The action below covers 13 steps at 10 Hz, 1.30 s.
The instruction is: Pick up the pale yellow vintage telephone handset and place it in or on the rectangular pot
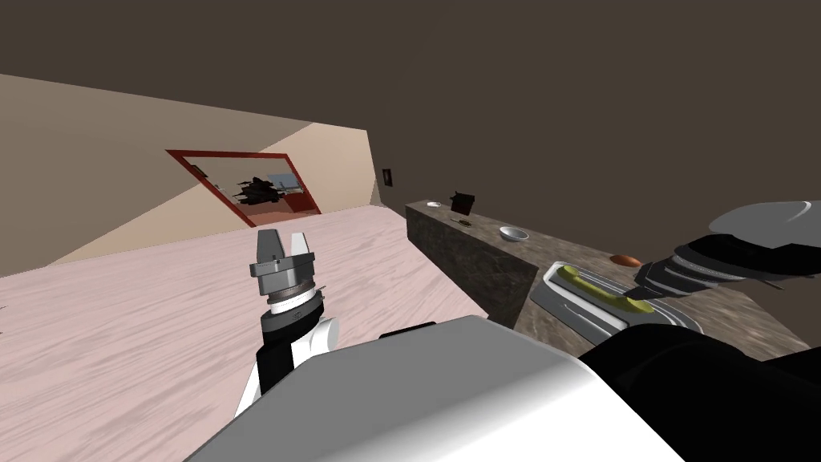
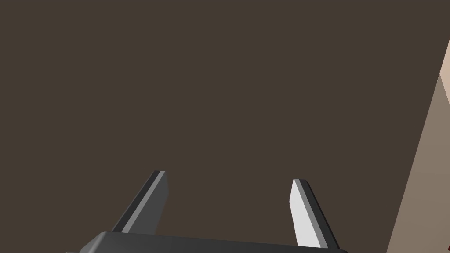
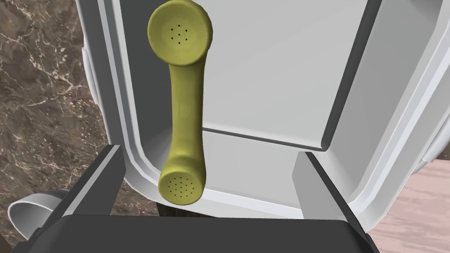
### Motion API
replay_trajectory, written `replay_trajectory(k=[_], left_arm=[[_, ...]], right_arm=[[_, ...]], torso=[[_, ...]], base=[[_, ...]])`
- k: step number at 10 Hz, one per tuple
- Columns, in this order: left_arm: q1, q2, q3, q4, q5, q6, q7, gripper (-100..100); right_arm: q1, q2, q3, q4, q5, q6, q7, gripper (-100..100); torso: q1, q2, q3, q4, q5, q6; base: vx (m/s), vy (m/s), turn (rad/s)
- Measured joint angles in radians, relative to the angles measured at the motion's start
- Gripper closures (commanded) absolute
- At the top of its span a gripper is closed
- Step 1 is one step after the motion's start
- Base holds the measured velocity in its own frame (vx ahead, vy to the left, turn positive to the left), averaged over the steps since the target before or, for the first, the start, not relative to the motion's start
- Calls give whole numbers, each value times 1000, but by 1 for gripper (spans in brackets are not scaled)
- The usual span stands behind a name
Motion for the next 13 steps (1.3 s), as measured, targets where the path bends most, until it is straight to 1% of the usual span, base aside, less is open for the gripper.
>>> replay_trajectory(k=[1,3,4,5,6,7,8,9,10,13], left_arm=[[0,0,0,0,0,0,0,0],[0,0,0,0,0,0,0,0],[0,0,0,0,0,0,0,0],[0,0,0,0,0,0,0,0],[0,0,0,0,0,0,0,0],[0,0,0,0,0,0,0,0],[0,0,0,0,0,0,0,0],[0,0,0,0,0,0,0,0],[0,0,0,0,0,0,0,0],[0,0,0,0,0,0,0,0]], right_arm=[[5,-5,6,6,-16,-10,11,-100],[23,-20,30,25,-73,-23,50,-100],[28,-24,41,43,-99,-36,76,-100],[29,-27,45,63,-113,-54,98,-100],[15,-14,24,97,-84,-81,114,-100],[1,-7,13,112,-61,-99,119,-100],[13,-18,29,108,-81,-98,127,-100],[26,-26,45,102,-116,-91,134,-100],[27,-27,46,101,-120,-89,136,0],[27,-27,46,101,-120,-89,136,0]], torso=[[0,2,1,0,0,0],[1,2,1,1,0,0],[1,2,1,0,0,0],[1,2,1,0,0,0],[1,1,1,0,0,0],[1,2,1,0,0,0],[1,4,2,1,0,0],[0,6,3,1,0,0],[0,6,3,1,0,0],[0,6,4,1,0,0]], base=[[36,5,-38],[69,10,-72],[72,5,-70],[85,12,-53],[54,16,-21],[14,6,4],[0,0,0],[0,0,0],[0,0,0],[0,0,0]])
